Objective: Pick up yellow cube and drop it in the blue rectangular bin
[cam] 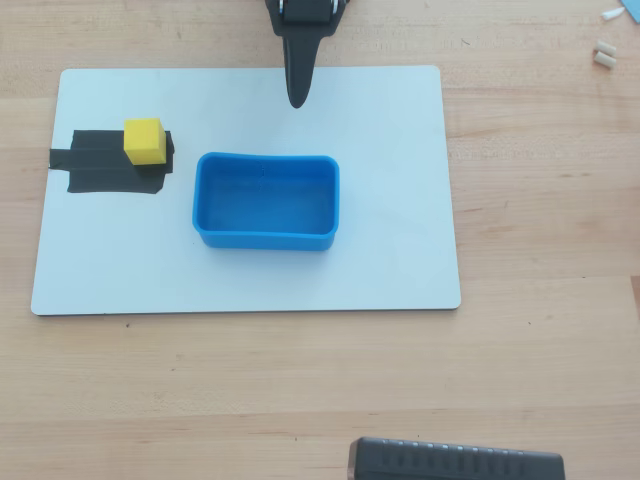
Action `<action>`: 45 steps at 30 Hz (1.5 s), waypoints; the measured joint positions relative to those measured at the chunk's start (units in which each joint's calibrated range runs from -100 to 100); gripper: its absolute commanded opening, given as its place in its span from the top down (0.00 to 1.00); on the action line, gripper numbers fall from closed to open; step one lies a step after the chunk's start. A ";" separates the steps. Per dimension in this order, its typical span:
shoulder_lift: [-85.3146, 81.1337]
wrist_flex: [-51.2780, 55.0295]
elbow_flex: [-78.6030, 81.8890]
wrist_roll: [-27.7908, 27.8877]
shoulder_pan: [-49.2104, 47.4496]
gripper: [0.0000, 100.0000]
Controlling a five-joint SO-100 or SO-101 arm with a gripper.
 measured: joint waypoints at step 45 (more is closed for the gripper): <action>70.04 6.01 -60.72 16.02 25.26 1.00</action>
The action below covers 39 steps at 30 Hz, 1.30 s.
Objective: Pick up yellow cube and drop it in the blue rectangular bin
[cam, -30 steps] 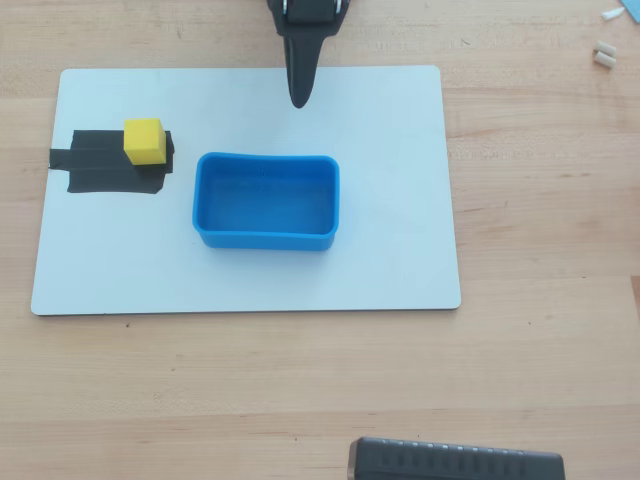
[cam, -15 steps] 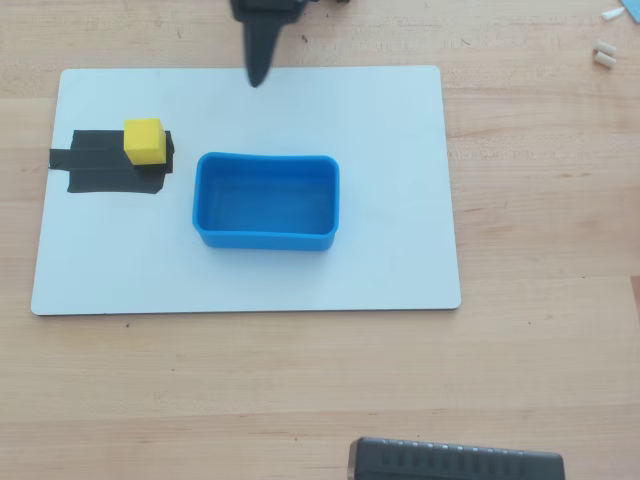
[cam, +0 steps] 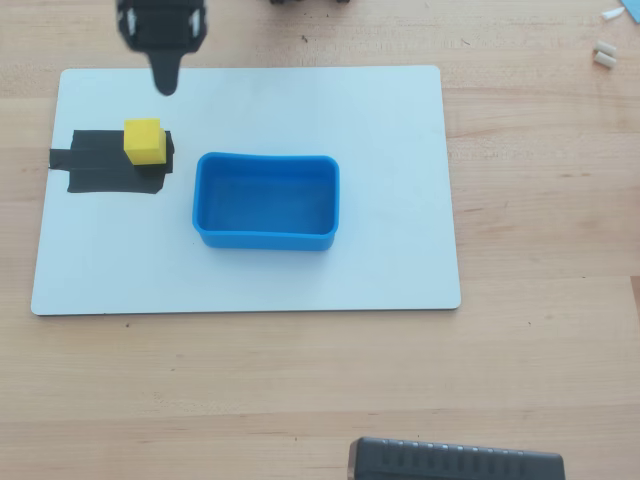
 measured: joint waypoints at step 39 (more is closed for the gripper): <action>27.16 1.68 -15.63 0.39 5.72 0.65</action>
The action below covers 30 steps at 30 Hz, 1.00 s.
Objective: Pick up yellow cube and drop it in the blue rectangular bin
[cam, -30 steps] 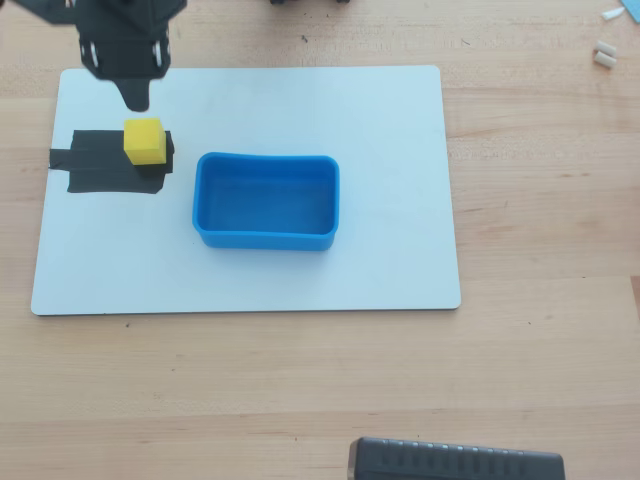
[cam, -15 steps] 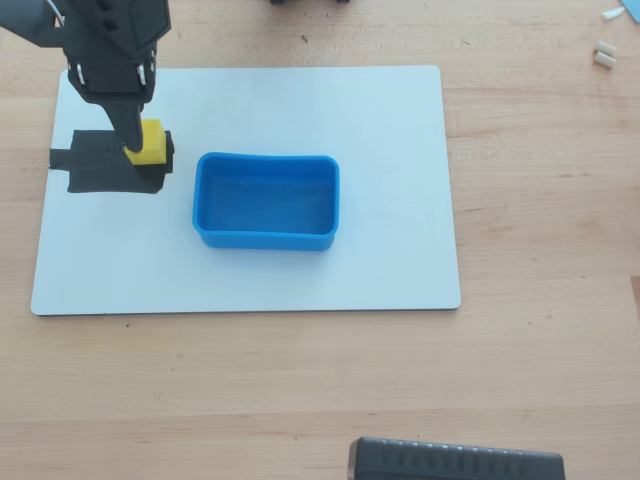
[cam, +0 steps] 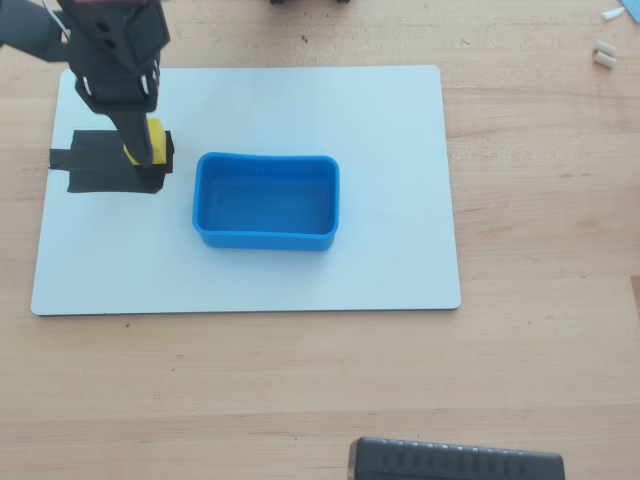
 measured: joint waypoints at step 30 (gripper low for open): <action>3.91 2.03 -0.50 -3.22 -1.19 0.87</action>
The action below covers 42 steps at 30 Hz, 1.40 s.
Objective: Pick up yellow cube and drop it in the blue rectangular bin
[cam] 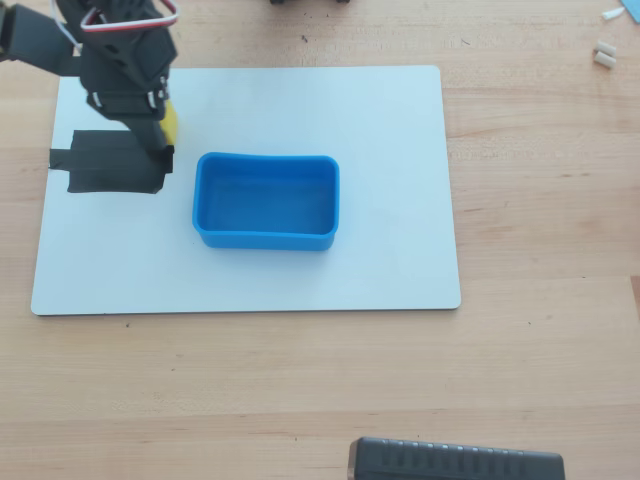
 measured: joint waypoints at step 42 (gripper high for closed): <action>-25.92 -17.40 17.03 -15.09 -31.29 0.82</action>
